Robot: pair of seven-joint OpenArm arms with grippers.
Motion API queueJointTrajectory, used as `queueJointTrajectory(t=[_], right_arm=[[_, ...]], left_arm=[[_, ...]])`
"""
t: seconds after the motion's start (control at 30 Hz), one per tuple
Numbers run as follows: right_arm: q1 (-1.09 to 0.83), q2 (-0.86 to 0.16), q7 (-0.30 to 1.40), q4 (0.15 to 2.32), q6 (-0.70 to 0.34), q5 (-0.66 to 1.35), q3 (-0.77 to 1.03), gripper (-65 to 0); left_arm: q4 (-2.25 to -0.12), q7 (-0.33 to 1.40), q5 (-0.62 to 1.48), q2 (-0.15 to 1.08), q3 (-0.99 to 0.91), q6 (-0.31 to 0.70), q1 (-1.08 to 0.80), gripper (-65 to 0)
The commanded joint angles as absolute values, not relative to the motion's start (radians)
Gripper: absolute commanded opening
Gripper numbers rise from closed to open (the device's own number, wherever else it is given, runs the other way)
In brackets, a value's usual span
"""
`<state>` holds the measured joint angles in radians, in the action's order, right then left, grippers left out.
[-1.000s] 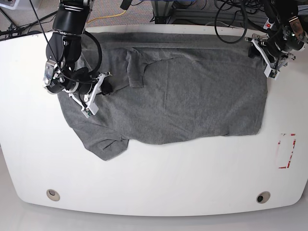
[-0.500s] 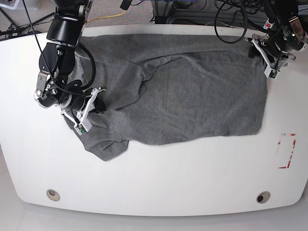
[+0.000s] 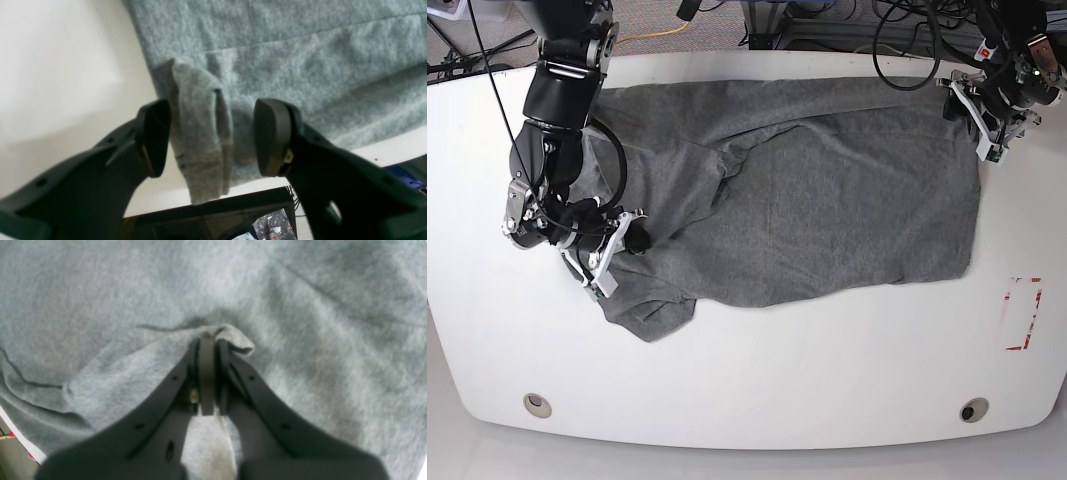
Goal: Fold the T-shirt properly
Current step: 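Pull the sleeve with the right gripper toward the shirt's corner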
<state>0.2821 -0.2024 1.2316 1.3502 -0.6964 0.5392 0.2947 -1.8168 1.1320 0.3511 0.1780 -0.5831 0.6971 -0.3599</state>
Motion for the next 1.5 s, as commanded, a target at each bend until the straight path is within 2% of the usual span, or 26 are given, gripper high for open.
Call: queueJointTrajectory(t=[0.0,0.03,0.1,0.17,0.27,0.33,0.7,0.9,1.17,1.47], right_arm=[[0.321,-0.214,1.208,1.363,-0.698,0.555,0.298,-65.0],[0.323,-0.214,1.208,1.363,-0.698,0.539,0.298,-62.3],[0.329,-0.214,1.210,1.368,-0.698,0.503,0.298,-52.8],[0.326,-0.223,1.213,1.385,-0.698,0.470,0.303,-38.0],[0.274,-0.274,1.214,1.471,-0.698,0.469,0.306,-20.9],[0.229,-0.292,1.214,1.531,-0.698,0.467,0.306,-15.2],[-0.107,-0.318,1.247,1.860,-0.698,0.467,0.452,-14.1],[-0.262,-0.285,1.277,1.986,-0.698,0.467,0.530,-14.1],[-0.387,-0.283,1.276,1.992,-0.698,0.463,0.621,-14.1],[-0.380,-0.277,1.270,1.902,-0.698,0.458,0.621,-15.1]], left_arm=[[-1.831,1.121,0.357,0.193,-0.587,0.698,-0.357,-28.3],[-1.831,1.121,0.357,0.193,-0.587,0.698,-0.357,-28.3],[-1.831,1.121,0.357,0.193,-0.587,0.698,-0.357,-28.3],[-1.833,1.121,0.357,0.193,-0.587,0.698,-0.357,-28.3],[-1.839,1.124,0.364,0.193,-0.585,0.698,-0.357,-28.3],[-1.848,1.125,0.364,0.193,-0.585,0.698,-0.357,-28.3],[-1.956,1.127,0.366,0.189,-0.486,0.698,-0.366,-28.3],[-1.959,1.127,0.360,0.189,-0.469,0.698,-0.383,-28.3],[-1.960,1.124,0.358,0.193,-0.470,0.698,-0.398,-28.3],[-1.959,1.127,0.358,0.193,-0.469,0.698,-0.407,-28.3]])
